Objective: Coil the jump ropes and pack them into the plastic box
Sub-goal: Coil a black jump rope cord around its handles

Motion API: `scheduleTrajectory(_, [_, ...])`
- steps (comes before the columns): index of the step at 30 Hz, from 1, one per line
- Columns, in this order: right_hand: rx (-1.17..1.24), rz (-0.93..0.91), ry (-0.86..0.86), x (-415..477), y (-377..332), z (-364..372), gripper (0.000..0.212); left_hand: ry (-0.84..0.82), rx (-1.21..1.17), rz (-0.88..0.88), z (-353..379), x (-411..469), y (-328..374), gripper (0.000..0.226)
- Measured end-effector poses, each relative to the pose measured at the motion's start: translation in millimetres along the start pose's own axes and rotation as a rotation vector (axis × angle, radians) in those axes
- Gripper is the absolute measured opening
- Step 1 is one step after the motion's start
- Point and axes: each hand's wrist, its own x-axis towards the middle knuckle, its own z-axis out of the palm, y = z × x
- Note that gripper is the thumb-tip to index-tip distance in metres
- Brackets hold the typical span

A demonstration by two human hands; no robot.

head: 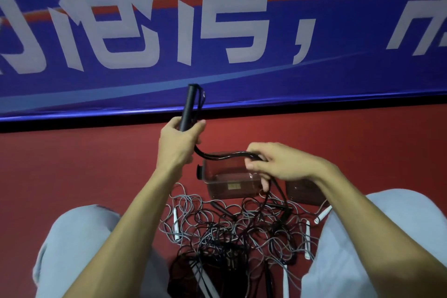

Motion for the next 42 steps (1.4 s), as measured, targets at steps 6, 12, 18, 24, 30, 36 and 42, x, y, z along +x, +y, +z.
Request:
scheduleTrajectory(6, [0.027, -0.129, 0.371, -3.2, -2.4, -12.5, 0.018, -0.372, 0.201, -0.148, 13.2, -12.4, -4.8, 0.040])
scheduleTrajectory(12, [-0.055, -0.134, 0.641, 0.4, 0.5, -13.2, 0.005, -0.672, 0.146, -0.277, 20.4, -25.4, -2.3, 0.059])
scheduleTrajectory(18, [-0.099, -0.096, 0.793, 5.4, 2.0, -9.5, 0.021, -0.688, 0.653, -0.027, 34.3, -40.6, -6.3, 0.074])
scheduleTrajectory(24, [-0.008, -0.027, 0.608, 10.7, 0.5, -1.1, 0.038, -0.820, 0.897, 0.222, 38.4, -51.3, -22.2, 0.057])
scheduleTrajectory(30, [0.535, 0.039, 0.353, -2.3, 4.9, -22.4, 0.014, -0.867, 0.500, 0.191, 28.7, -53.0, -1.4, 0.022])
scheduleTrajectory(36, [0.948, 0.152, 0.436, 11.3, 12.1, -16.3, 0.023, -0.660, 0.332, 0.162, 25.4, -43.4, 7.9, 0.054])
scheduleTrajectory(42, [0.770, 0.196, 0.161, 9.7, 1.1, -6.1, 0.017, -0.365, 0.282, 0.148, 23.0, -33.3, 2.1, 0.036])
